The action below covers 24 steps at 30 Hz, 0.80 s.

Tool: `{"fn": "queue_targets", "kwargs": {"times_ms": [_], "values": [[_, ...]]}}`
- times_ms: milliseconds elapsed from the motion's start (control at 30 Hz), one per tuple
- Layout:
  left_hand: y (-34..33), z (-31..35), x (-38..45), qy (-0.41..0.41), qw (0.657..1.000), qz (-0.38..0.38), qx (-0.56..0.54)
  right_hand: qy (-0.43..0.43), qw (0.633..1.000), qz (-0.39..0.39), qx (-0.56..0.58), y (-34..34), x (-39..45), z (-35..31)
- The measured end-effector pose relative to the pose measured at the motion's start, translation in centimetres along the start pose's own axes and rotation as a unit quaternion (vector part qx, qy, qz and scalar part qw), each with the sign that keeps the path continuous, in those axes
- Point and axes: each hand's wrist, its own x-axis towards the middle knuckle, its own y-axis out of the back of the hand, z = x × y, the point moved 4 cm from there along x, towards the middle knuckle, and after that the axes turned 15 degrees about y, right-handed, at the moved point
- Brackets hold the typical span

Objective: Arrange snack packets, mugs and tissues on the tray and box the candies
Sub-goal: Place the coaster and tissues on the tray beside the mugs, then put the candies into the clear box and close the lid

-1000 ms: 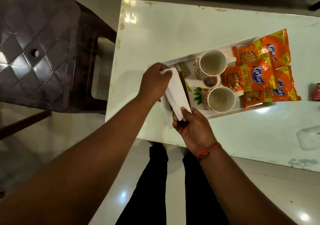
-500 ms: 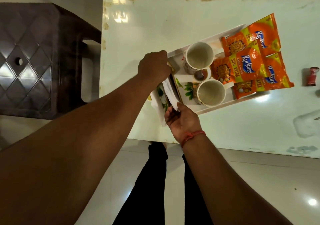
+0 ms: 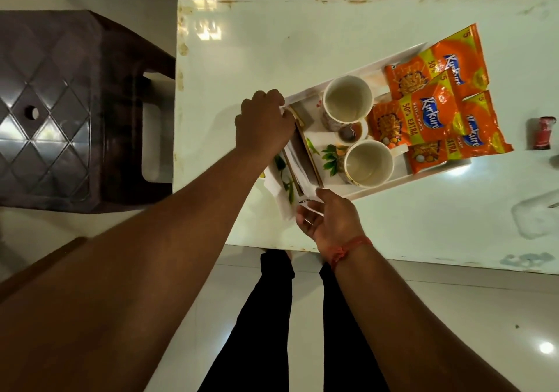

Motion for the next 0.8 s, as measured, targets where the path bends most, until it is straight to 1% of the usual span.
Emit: {"fn": "queue_targets", "kwargs": {"times_ms": [67, 133, 233, 300, 333, 367, 467, 533, 600, 633, 667, 700, 733, 767, 800], "values": [[0.7, -1.4, -1.0, 0.014, 0.994, 0.039, -0.105, 0.027, 0.998, -0.009, -0.051, 1.2, -1.3, -1.1], [0.9, -3.2, -2.1, 0.057, 0.98, 0.053, -0.181, 0.078, 0.991, -0.018, -0.11, 2.4, -2.6, -2.9], [0.2, -5.9, -3.6, 0.153, 0.953, 0.007, -0.261, 0.189, 0.961, -0.019, -0.198, 4.1, -3.9, -7.0], [-0.5, -7.3, -4.2, 0.206, 0.937, -0.031, -0.279, 0.278, 0.922, -0.02, -0.268, 4.9, -4.0, -10.6], [-0.8, -7.7, -4.4, 0.222, 0.933, -0.043, -0.279, 0.327, 0.892, -0.016, -0.312, 5.3, -3.7, -12.6], [-1.0, -8.0, -4.6, 0.235, 0.93, -0.051, -0.278, 0.376, 0.854, -0.009, -0.359, 5.7, -3.4, -14.7], [-1.7, -8.0, -4.6, 0.268, 0.917, -0.068, -0.287, 0.491, 0.731, 0.009, -0.474, 6.9, -1.4, -20.6], [-2.3, -7.7, -4.7, 0.292, 0.904, -0.074, -0.304, 0.535, 0.656, 0.001, -0.532, 7.1, 0.7, -23.9], [-2.9, -7.3, -4.9, 0.31, 0.894, -0.071, -0.316, 0.558, 0.586, -0.006, -0.588, 7.2, 2.9, -26.4], [-3.2, -7.0, -5.1, 0.318, 0.89, -0.066, -0.321, 0.564, 0.554, -0.007, -0.613, 7.4, 3.7, -27.4], [-3.4, -6.8, -5.3, 0.326, 0.885, -0.059, -0.328, 0.567, 0.53, -0.004, -0.631, 7.6, 4.5, -28.3], [-3.5, -6.7, -5.5, 0.336, 0.878, -0.054, -0.337, 0.566, 0.517, -0.002, -0.642, 7.8, 5.1, -29.1], [-3.6, -6.6, -5.7, 0.345, 0.871, -0.048, -0.348, 0.559, 0.519, 0.0, -0.646, 7.9, 5.7, -29.9], [-3.7, -6.7, -5.9, 0.352, 0.864, -0.043, -0.358, 0.547, 0.536, 0.002, -0.643, 8.0, 6.2, -30.5], [-3.8, -6.7, -6.1, 0.358, 0.858, -0.038, -0.367, 0.529, 0.563, 0.002, -0.635, 8.0, 6.5, -31.0]]}}
